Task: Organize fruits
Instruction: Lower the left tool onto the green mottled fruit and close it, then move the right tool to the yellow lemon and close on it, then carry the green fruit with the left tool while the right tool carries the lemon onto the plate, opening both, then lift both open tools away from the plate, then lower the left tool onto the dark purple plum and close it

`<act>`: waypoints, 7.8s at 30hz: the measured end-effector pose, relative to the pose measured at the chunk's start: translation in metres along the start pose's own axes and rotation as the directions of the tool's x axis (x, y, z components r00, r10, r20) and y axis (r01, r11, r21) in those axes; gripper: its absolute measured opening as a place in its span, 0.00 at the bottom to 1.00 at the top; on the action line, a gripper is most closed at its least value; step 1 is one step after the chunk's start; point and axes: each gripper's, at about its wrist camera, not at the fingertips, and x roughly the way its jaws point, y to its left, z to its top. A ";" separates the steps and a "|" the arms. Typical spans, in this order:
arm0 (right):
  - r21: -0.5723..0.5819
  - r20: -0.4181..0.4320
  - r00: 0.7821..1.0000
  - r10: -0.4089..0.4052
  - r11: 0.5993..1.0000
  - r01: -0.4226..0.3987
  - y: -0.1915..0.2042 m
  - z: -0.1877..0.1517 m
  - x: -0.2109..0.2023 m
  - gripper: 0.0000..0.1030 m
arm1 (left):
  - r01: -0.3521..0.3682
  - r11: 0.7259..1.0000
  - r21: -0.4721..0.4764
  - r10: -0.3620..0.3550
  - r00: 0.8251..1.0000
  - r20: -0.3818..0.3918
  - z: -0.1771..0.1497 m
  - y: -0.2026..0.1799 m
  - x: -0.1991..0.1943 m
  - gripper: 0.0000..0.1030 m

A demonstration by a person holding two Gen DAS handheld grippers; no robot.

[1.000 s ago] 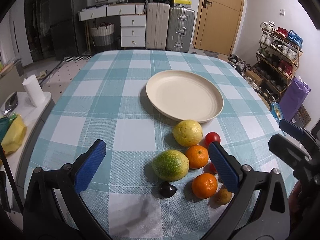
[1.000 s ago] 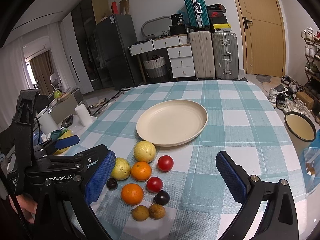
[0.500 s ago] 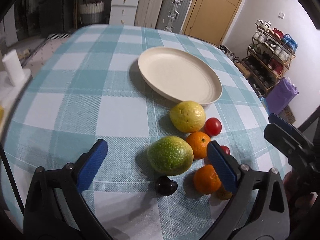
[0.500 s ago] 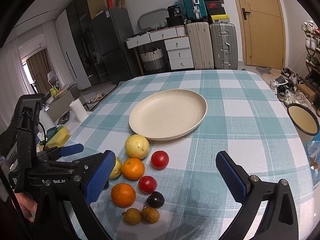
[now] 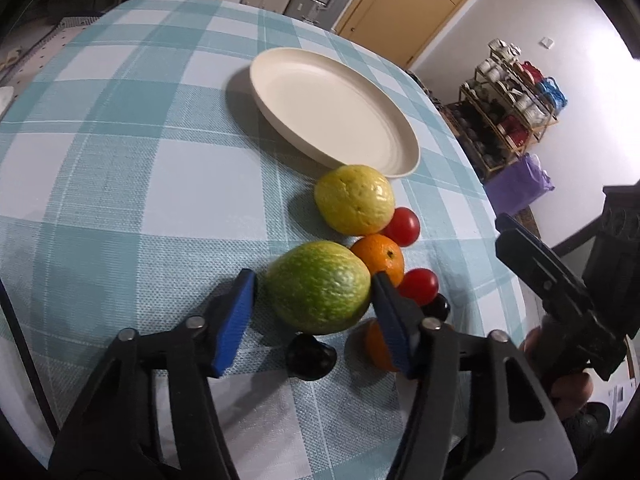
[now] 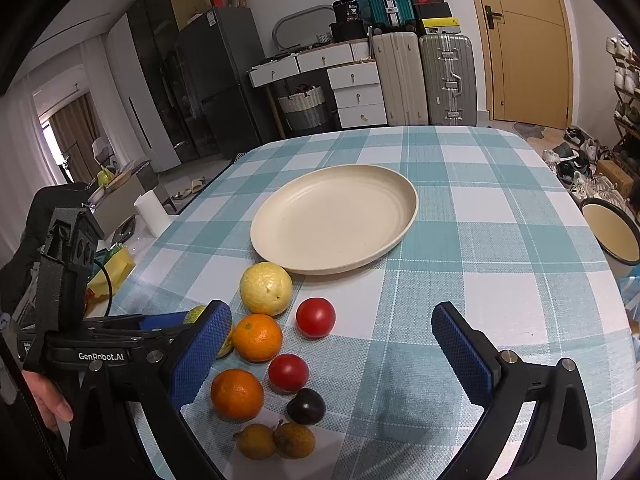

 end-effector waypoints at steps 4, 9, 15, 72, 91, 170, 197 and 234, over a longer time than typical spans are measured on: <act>-0.002 -0.007 1.000 0.001 1.000 -0.001 0.001 0.000 0.004 0.99 | 0.034 0.999 -0.009 -0.034 0.999 0.007 0.002 0.004 0.002 0.50; -0.002 -0.021 1.000 0.001 1.000 -0.001 0.003 -0.002 0.007 0.99 | 0.077 0.997 -0.031 -0.076 0.997 0.020 0.002 0.012 0.001 0.50; -0.012 -0.025 1.000 0.018 1.000 -0.018 0.005 0.001 0.010 0.99 | 0.109 0.993 -0.048 -0.108 0.994 0.024 0.001 0.018 -0.004 0.50; -0.075 -0.297 0.954 0.047 0.995 -0.073 0.054 0.025 0.115 0.48 | 0.135 0.985 -0.112 -0.134 0.991 0.015 0.014 0.056 -0.015 0.50; -0.006 -0.161 0.967 0.195 0.980 -0.199 0.037 0.038 0.080 0.47 | 0.109 0.992 -0.063 -0.107 0.994 0.040 0.042 0.030 -0.021 0.50; -0.008 0.123 0.992 0.041 0.999 -0.040 -0.047 0.113 0.067 1.00 | -0.195 0.980 0.044 0.187 0.973 0.136 0.151 -0.042 0.010 0.75; -0.108 0.199 0.978 -0.053 0.991 0.076 0.005 0.041 -0.013 1.00 | -0.356 0.925 0.128 0.305 0.902 0.304 0.042 -0.077 -0.057 0.99; -0.081 0.061 0.998 -0.022 0.996 0.027 0.020 -0.062 -0.037 1.00 | -0.246 0.946 0.209 0.236 0.969 0.074 -0.059 -0.032 -0.023 0.76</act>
